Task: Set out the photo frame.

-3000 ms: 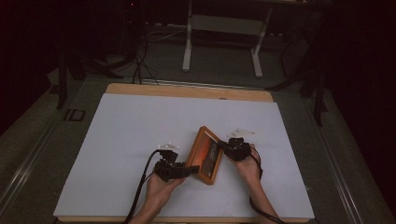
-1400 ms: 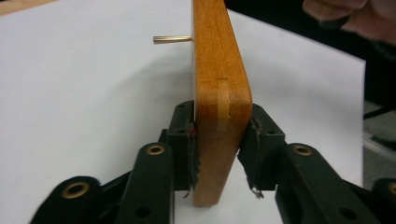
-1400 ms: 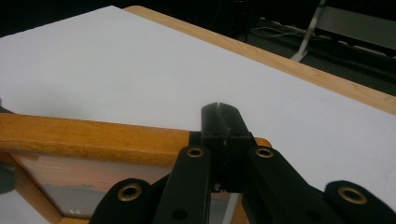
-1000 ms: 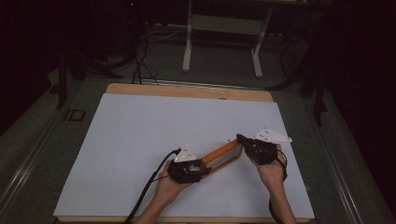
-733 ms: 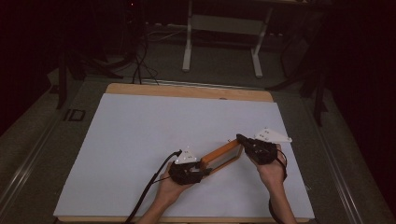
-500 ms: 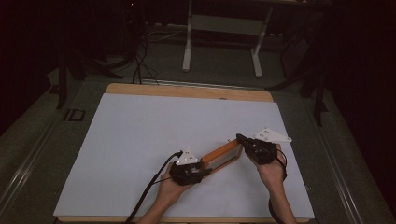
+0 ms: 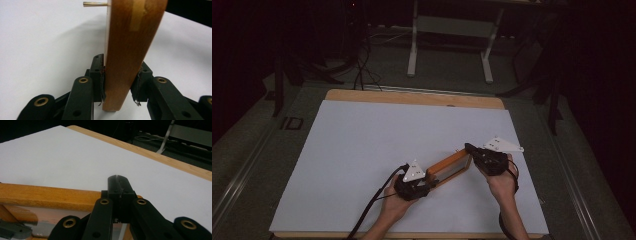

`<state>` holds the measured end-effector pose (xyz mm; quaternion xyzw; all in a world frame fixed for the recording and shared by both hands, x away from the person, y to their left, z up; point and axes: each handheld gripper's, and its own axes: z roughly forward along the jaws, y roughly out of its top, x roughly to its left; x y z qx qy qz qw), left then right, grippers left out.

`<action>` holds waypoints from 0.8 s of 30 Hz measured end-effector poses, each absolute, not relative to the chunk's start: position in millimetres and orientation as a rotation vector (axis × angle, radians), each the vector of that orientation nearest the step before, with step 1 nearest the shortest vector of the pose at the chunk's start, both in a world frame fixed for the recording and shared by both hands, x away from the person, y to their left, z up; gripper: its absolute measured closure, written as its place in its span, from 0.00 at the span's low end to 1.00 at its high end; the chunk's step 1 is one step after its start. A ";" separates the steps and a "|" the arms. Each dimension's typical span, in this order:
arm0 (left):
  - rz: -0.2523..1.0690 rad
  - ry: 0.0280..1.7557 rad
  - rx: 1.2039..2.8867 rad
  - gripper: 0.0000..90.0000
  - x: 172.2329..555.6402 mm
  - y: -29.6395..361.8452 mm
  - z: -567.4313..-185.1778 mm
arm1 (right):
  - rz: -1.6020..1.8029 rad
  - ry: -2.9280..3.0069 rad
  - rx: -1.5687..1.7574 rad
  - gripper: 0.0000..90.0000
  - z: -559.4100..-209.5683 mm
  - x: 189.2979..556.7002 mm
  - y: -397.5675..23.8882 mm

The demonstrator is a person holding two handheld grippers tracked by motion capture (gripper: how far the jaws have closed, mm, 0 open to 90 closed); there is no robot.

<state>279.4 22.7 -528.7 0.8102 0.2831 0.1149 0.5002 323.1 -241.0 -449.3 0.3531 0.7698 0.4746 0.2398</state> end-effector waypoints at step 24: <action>0.250 0.560 2.056 0.77 289.7 44.3 -487.0 | 1.292 2.126 0.918 1.00 -441.9 315.2 -244.4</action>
